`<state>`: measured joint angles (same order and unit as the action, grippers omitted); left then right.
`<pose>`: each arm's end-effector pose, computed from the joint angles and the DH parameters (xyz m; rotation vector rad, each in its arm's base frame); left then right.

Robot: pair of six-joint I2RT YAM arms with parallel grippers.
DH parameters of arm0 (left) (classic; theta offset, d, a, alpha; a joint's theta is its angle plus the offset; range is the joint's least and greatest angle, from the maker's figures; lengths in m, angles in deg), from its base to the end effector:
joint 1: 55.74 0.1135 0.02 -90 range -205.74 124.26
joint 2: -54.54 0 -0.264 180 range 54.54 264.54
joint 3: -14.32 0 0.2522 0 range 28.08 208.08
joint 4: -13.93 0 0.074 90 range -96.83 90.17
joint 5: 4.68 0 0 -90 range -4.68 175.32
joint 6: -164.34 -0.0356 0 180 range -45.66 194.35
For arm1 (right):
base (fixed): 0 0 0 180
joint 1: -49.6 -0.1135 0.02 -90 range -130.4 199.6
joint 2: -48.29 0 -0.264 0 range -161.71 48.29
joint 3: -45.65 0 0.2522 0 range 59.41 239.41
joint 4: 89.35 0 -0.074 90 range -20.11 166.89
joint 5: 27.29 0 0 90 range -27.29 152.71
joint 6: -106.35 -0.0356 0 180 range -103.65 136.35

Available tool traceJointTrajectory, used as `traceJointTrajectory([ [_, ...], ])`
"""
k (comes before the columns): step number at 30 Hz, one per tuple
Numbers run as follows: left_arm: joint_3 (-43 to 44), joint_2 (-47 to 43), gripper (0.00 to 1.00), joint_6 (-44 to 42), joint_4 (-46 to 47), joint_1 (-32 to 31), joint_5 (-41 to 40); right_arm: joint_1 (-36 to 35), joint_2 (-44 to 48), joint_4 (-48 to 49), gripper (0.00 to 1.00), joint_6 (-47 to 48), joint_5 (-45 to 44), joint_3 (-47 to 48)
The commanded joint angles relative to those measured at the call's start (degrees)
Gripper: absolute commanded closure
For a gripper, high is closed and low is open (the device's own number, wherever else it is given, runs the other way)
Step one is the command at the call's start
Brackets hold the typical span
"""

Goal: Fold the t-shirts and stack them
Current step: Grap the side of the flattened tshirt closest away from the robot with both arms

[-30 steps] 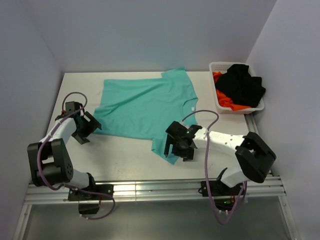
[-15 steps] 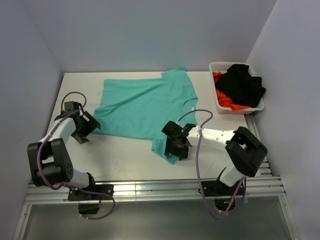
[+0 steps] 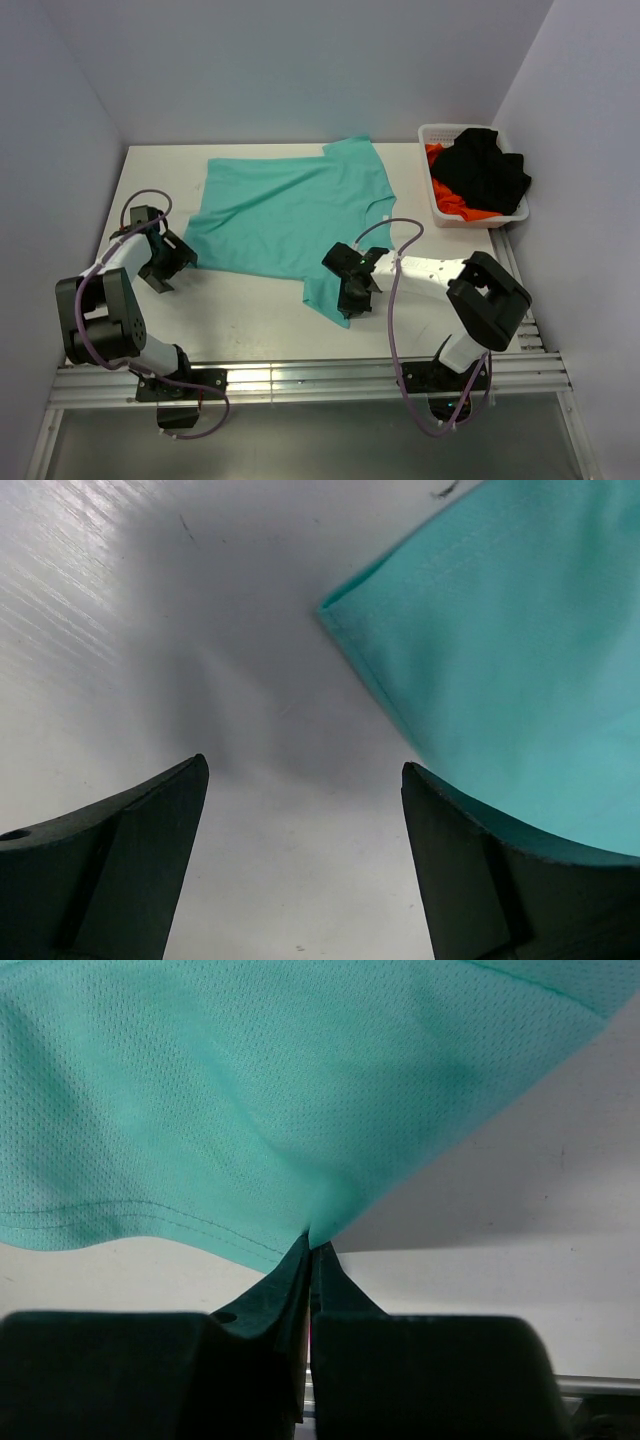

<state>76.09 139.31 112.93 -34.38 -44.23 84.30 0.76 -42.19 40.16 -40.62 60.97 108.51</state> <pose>0.2578 0.0531 0.1740 -1.1974 2.5522 -0.0842 0.1774 0.2012 0.1533 0.2163 2.9765 0.2205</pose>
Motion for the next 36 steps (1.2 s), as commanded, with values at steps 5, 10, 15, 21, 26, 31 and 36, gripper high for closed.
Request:
traceJointTrajectory([
  [5, 1.91, 3.73, 0.16, 0.79, 1.76, 0.36, -1.88, -0.29, 0.65, -2.64, 0.99, 0.28, -5.47, 1.08],
  [10, 4.81, 7.77, 0.18, 0.87, 3.60, 0.27, -3.55, -0.29, 2.06, -2.91, 1.00, -0.24, -5.56, 0.12],
  [15, 6.39, 8.56, 0.19, 1.40, 4.84, 0.27, -3.73, -0.29, 2.94, -3.79, 1.00, -0.51, -6.08, -0.50],
  [21, 6.22, 11.46, 0.21, 2.19, 6.15, 0.27, -4.26, -0.20, 3.29, -4.75, 1.00, -0.60, -6.87, -0.06],
  [26, 6.39, 11.73, 0.23, 2.72, 7.74, 0.27, -4.61, -0.03, 3.46, -6.42, 1.00, -0.42, -7.93, 1.35],
  [31, 7.89, 16.21, 0.32, 2.63, 7.56, 0.27, -4.17, 0.41, 3.47, -7.04, 1.00, -0.16, -8.19, 1.52],
  [36, 6.57, 16.74, 0.46, 2.72, 8.70, 0.27, -2.50, 0.85, 3.47, -7.13, 1.00, -0.07, -8.37, 1.61],
])
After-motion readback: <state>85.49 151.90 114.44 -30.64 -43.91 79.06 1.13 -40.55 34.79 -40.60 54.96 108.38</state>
